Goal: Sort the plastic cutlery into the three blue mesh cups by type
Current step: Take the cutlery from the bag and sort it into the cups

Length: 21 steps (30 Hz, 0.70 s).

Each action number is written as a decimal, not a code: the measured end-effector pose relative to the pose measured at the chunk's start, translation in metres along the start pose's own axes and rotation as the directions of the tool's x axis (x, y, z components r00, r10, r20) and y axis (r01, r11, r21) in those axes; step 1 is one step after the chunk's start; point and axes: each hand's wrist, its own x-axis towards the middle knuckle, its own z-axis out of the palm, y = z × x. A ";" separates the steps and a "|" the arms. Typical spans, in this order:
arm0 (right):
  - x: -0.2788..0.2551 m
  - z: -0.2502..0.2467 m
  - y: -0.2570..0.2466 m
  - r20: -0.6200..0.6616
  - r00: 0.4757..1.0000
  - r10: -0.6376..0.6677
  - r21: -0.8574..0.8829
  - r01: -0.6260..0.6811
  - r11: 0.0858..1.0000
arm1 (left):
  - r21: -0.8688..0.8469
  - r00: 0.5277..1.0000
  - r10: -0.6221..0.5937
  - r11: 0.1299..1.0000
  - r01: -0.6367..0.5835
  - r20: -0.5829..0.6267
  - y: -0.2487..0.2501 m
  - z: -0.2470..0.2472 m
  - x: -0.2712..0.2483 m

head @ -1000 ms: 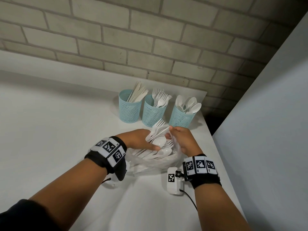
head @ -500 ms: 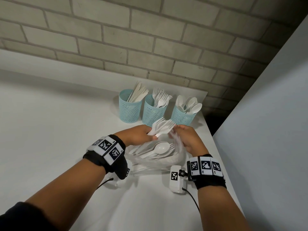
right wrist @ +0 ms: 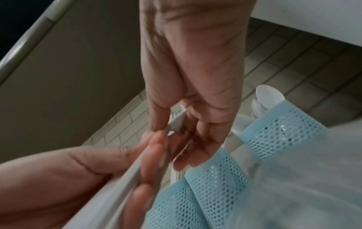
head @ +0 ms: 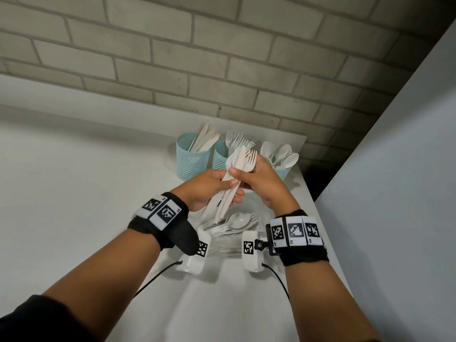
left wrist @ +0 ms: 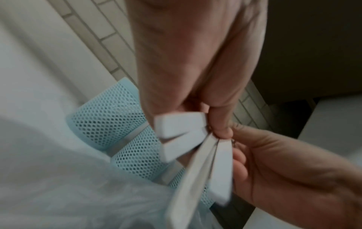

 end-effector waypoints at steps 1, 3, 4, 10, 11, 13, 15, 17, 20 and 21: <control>0.000 0.001 0.002 -0.003 1.000 0.002 0.014 -0.002 1.000 | -0.022 1.000 -0.018 1.000 0.018 0.003 -0.001 -0.001 0.000; 0.000 0.003 0.006 0.001 1.000 0.019 0.034 -0.019 0.999 | -0.052 0.999 -0.051 0.997 0.052 0.017 -0.003 -0.004 -0.001; -0.001 0.003 0.007 -0.001 1.000 0.028 0.041 -0.028 0.999 | -0.064 0.998 -0.063 0.996 0.065 0.029 -0.003 -0.005 -0.001; 0.002 0.004 0.013 -0.043 0.992 0.119 0.108 -0.113 0.988 | -0.059 0.989 -0.115 0.991 0.121 0.087 -0.004 -0.006 -0.003; 0.003 0.005 0.014 -0.054 0.990 0.134 0.117 -0.127 0.985 | -0.067 0.988 -0.117 0.990 0.124 0.097 -0.004 -0.006 -0.003; 0.005 0.006 0.015 -0.070 0.984 0.165 0.143 -0.154 0.978 | -0.100 0.984 -0.124 0.986 0.137 0.125 -0.005 -0.006 -0.002; 0.007 0.009 0.016 -0.076 0.976 0.203 0.200 -0.184 0.962 | -0.132 0.976 -0.133 0.979 0.157 0.172 -0.006 -0.007 -0.002; 0.009 0.010 0.016 -0.074 0.969 0.236 0.268 -0.208 0.941 | -0.160 0.964 -0.135 0.972 0.174 0.228 -0.006 -0.009 -0.003; 0.009 0.012 0.016 -0.077 0.967 0.245 0.315 -0.209 0.926 | -0.161 0.958 -0.122 0.973 0.167 0.259 -0.006 -0.012 -0.003; 0.010 0.013 0.015 -0.085 0.967 0.240 0.325 -0.201 0.924 | -0.157 0.960 -0.116 0.975 0.160 0.256 -0.006 -0.013 -0.003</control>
